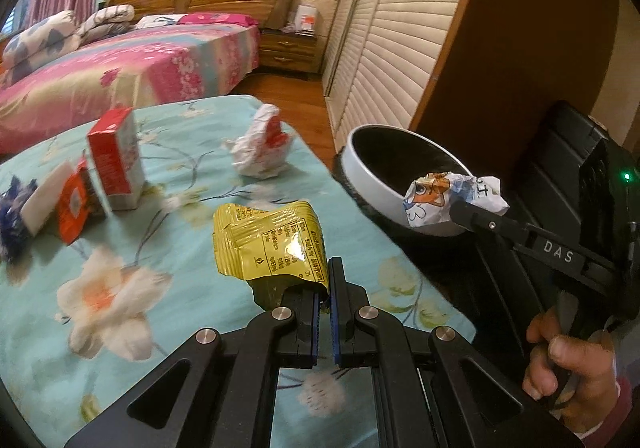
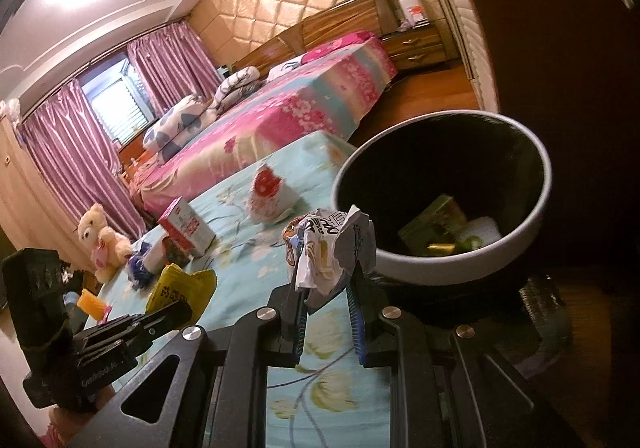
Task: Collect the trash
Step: 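Grasp the yellow snack bag with the left tool while the right tool grasps a crumpled wrapper, then carry the yellow bag and crumpled wrapper over the black bin and open both tools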
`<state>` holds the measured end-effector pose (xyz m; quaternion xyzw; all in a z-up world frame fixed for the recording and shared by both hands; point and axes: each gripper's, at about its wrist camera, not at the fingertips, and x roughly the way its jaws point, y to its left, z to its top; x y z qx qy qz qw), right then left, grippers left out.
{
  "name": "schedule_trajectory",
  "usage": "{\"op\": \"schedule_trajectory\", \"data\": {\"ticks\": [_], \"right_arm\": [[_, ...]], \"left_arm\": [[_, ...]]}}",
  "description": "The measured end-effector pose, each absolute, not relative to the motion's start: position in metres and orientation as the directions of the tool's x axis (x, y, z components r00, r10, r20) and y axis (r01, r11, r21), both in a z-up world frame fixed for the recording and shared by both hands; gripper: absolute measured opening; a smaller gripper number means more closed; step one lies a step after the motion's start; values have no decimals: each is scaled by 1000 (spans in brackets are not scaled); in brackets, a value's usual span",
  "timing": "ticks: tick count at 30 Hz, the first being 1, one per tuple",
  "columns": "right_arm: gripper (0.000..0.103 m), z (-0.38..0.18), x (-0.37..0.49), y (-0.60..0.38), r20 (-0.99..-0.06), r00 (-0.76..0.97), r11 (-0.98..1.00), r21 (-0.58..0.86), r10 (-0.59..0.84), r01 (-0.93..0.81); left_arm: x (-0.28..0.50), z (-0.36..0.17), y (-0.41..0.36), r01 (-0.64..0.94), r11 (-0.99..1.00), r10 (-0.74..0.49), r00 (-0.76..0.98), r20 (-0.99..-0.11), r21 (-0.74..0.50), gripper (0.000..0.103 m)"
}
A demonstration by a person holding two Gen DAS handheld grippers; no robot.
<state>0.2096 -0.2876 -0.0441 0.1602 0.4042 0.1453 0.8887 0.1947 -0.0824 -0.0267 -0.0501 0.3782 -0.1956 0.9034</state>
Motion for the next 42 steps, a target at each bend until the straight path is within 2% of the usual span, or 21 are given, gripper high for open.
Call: {"op": "schedule_trajectory", "data": {"ticks": [15, 42], "right_arm": [[18, -41, 222, -322, -672, 660, 916, 395, 337, -65], [19, -58, 272, -365, -728, 625, 927, 375, 283, 17]], "left_arm": [[227, -29, -120, 387, 893, -434, 611, -662, -228, 2], [291, -35, -183, 493, 845, -491, 559, -668, -209, 3]]}}
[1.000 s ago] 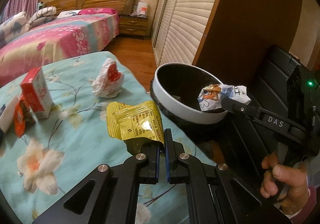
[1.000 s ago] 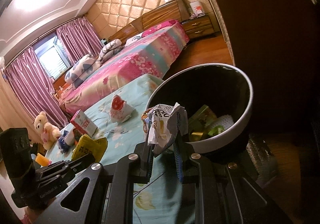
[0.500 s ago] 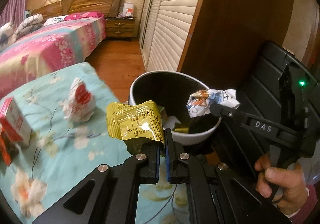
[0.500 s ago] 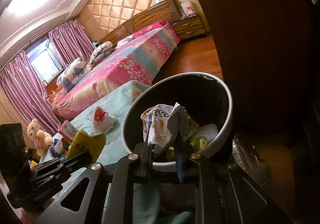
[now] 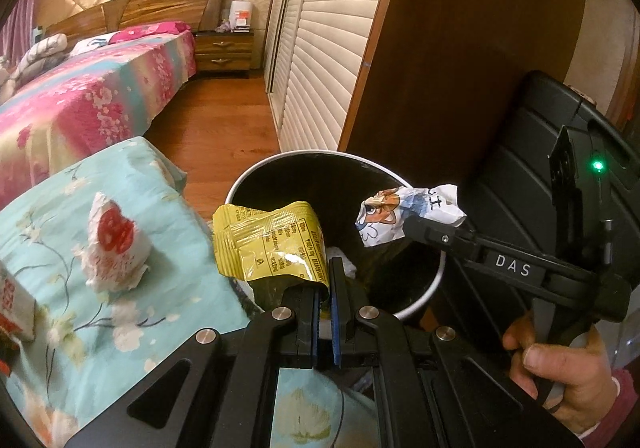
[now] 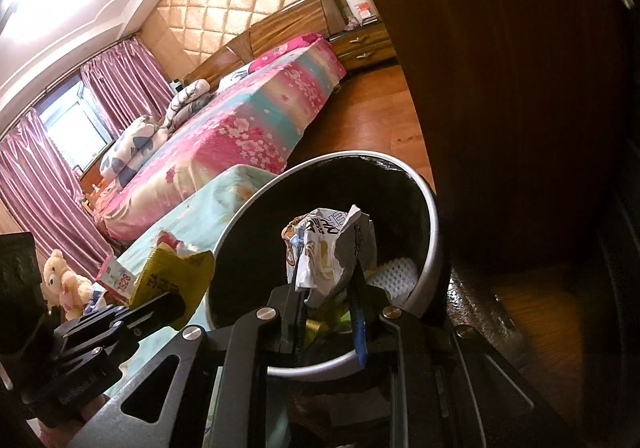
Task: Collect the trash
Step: 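Carry the yellow bag and crumpled wrapper over the black bin and open both tools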
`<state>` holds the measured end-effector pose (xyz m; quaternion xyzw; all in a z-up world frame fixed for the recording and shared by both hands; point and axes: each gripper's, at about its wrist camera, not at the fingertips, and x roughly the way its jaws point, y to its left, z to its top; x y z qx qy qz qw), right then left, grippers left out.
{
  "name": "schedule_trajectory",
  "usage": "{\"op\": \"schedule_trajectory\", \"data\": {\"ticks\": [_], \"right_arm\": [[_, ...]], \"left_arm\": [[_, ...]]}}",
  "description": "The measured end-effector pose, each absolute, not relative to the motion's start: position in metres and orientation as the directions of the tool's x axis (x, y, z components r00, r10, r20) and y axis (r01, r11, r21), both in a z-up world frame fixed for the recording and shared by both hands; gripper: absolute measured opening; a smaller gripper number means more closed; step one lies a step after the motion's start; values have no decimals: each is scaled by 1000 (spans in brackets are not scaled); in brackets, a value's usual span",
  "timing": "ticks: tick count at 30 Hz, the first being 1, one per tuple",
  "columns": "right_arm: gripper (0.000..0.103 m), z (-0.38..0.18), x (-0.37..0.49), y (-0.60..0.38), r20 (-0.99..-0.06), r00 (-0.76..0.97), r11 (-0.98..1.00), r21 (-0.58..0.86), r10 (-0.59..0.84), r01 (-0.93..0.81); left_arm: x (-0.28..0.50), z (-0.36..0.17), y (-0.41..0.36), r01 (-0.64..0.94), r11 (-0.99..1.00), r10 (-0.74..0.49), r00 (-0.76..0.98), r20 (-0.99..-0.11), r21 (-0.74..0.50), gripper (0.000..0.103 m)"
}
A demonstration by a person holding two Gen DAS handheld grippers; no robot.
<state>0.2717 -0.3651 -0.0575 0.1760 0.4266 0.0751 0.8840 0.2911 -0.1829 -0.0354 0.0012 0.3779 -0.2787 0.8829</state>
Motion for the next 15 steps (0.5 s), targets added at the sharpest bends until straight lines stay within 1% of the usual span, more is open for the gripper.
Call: {"op": "schedule_trajectory", "data": {"ticks": [3, 4, 7, 9, 10, 11, 12, 13, 14, 15], "right_arm": [[19, -59, 275, -366, -733, 620, 928, 372, 281, 20], [22, -59, 276, -367, -735, 617, 927, 374, 281, 22], [23, -61, 280, -368, -740, 609, 924, 381, 286, 29], [24, -61, 282, -369, -744, 605, 924, 380, 285, 32], [28, -61, 282, -369, -746, 604, 926, 377, 282, 33], [35, -61, 282, -369, -746, 603, 926, 376, 282, 33], [40, -60, 282, -369, -747, 604, 926, 375, 279, 36], [47, -60, 282, -371, -746, 605, 926, 376, 278, 38], [52, -59, 281, -372, -745, 607, 926, 376, 278, 39], [54, -58, 280, -372, -744, 608, 925, 377, 276, 41]], "left_arm": [[293, -34, -186, 498, 842, -492, 554, -672, -206, 3], [294, -35, -188, 500, 841, -492, 550, -675, -206, 3], [294, -35, -191, 500, 842, -489, 546, -680, -203, 3], [295, -37, -193, 498, 842, -489, 539, -686, -209, 5], [295, -37, -193, 496, 841, -491, 534, -688, -216, 10], [295, -37, -191, 492, 842, -491, 532, -690, -220, 22], [295, -36, -190, 484, 845, -490, 536, -688, -225, 28], [294, -35, -189, 477, 849, -487, 539, -687, -227, 42], [291, -35, -187, 468, 853, -483, 545, -685, -229, 48], [292, -34, -186, 466, 854, -483, 548, -683, -230, 48]]}}
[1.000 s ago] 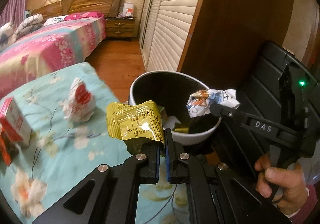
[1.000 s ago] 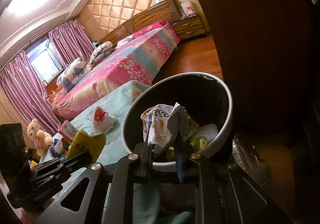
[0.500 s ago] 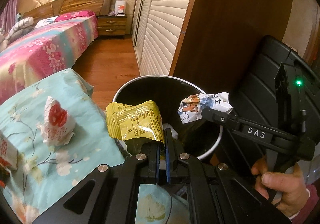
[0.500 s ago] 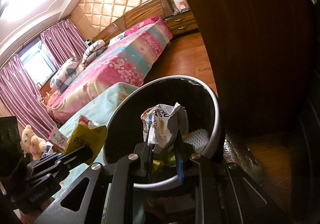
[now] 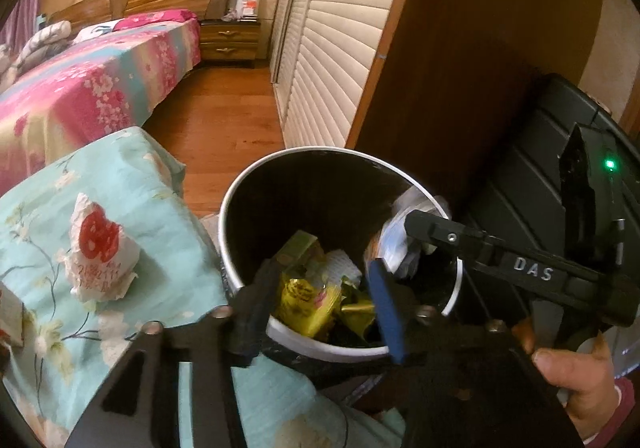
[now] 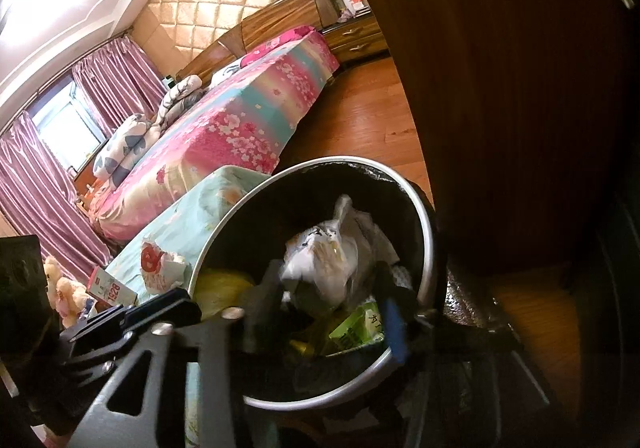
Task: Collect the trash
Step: 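Carry the yellow bag and crumpled wrapper over the black bin and open both tools, then move both open tools back over the bed toward the red juice box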
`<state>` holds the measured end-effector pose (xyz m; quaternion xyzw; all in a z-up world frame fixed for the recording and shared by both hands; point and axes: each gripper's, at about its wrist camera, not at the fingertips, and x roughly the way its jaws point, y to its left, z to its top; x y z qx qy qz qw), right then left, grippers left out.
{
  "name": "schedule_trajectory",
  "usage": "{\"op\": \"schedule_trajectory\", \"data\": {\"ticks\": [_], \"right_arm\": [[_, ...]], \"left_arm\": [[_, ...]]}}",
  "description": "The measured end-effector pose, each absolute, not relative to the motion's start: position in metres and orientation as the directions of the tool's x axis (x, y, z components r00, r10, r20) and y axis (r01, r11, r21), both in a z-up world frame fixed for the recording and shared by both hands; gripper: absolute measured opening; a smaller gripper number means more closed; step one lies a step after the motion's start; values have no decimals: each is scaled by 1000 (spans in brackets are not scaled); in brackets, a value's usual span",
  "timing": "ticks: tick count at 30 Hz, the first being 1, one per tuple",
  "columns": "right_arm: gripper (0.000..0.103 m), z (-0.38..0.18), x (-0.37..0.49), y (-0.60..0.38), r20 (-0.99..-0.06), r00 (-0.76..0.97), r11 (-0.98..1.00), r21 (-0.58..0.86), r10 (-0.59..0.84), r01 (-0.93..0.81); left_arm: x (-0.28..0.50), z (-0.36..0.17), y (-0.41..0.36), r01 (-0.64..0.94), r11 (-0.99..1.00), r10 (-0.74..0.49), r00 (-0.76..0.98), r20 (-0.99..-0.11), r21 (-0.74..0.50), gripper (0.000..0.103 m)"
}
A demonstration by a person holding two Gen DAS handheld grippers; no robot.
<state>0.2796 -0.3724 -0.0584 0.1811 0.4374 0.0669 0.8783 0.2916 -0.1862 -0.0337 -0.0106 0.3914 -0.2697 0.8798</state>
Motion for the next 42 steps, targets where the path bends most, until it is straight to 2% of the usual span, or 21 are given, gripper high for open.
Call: {"op": "schedule_trajectory", "data": {"ticks": [2, 6, 11, 16, 31, 42], "right_arm": [[62, -57, 277, -373, -741, 614, 925, 377, 271, 46], [66, -54, 273, -372, -733, 626, 925, 378, 266, 49], [81, -49, 266, -359, -721, 636, 926, 376, 275, 25], [87, -44, 258, -334, -718, 636, 934, 356, 284, -15], [91, -45, 240, -246, -704, 594, 916, 367, 389, -164], [91, -59, 241, -198, -723, 543, 904, 367, 427, -221]], "left_arm": [[288, -34, -183, 458, 859, -475, 554, -684, -226, 48], [275, -37, -167, 426, 875, -457, 568, -684, -231, 54], [256, -41, -142, 375, 896, -428, 585, -689, -239, 55], [239, -39, -112, 312, 915, -400, 614, -680, -256, 58], [198, -37, -22, 119, 954, -281, 681, -676, -276, 62], [194, -34, 18, 38, 970, -196, 713, -673, -242, 66]]}}
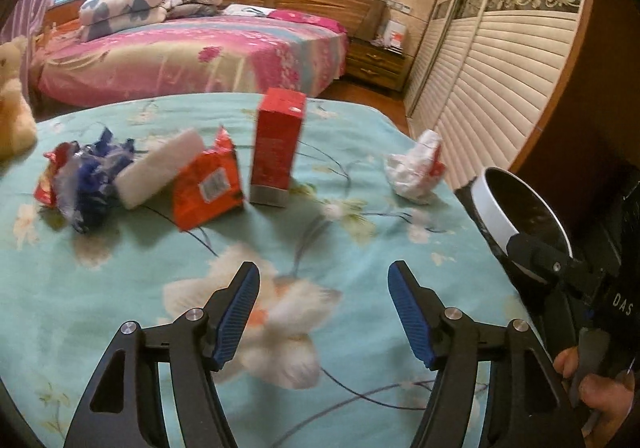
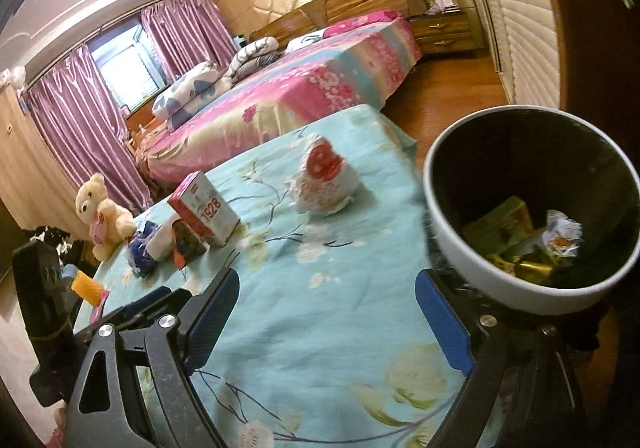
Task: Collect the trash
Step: 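Move both open tools back over the bed toward the red juice box, then grasp the red juice box with the left tool while the right tool grasps the white crumpled bag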
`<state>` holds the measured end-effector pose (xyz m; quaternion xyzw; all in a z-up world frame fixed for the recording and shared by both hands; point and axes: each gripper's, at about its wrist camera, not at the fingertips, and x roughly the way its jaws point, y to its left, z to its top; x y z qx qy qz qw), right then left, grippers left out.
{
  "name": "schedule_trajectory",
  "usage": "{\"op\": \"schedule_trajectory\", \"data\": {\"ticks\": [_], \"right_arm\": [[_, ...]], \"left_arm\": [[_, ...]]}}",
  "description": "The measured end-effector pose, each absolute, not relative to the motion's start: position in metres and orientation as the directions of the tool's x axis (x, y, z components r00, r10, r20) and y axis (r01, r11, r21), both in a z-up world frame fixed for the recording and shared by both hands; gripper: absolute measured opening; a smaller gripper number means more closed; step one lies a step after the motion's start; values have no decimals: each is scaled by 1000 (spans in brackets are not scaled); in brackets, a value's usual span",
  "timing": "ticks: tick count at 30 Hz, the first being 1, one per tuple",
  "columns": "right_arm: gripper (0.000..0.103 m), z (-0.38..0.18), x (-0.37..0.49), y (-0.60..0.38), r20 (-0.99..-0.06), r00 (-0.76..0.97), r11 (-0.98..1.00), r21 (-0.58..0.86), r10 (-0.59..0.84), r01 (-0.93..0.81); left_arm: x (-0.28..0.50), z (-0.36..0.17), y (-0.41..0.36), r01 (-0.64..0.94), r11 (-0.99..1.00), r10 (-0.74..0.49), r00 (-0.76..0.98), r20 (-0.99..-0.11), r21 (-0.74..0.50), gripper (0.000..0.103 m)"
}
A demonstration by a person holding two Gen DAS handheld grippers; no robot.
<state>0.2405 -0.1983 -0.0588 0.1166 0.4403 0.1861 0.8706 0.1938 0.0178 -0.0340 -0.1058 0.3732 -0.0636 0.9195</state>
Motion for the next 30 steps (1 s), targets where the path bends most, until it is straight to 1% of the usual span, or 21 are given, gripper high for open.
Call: {"op": "schedule_trajectory", "data": {"ticks": [10, 18, 27, 28, 29, 30], "right_arm": [[91, -70, 264, -177, -732, 531, 905, 352, 426, -241], [91, -81, 295, -166, -740, 526, 908, 348, 420, -234], [89, -88, 329, -145, -764, 528, 928, 275, 370, -252], [88, -91, 331, -145, -769, 525, 930, 269, 365, -252], [82, -93, 333, -144, -772, 522, 931, 268, 362, -250], [76, -95, 335, -145, -776, 519, 932, 266, 359, -246]], "left_arm": [[226, -33, 33, 33, 978, -166, 724, -670, -206, 66], [261, -28, 35, 46, 984, -150, 744, -652, -174, 66], [301, -37, 30, 37, 994, -96, 745, -660, -103, 66], [303, -39, 29, 39, 995, -92, 744, -661, -94, 64], [304, -39, 27, 44, 995, -90, 746, -660, -87, 63], [305, -39, 24, 51, 996, -89, 748, -657, -77, 60]]}}
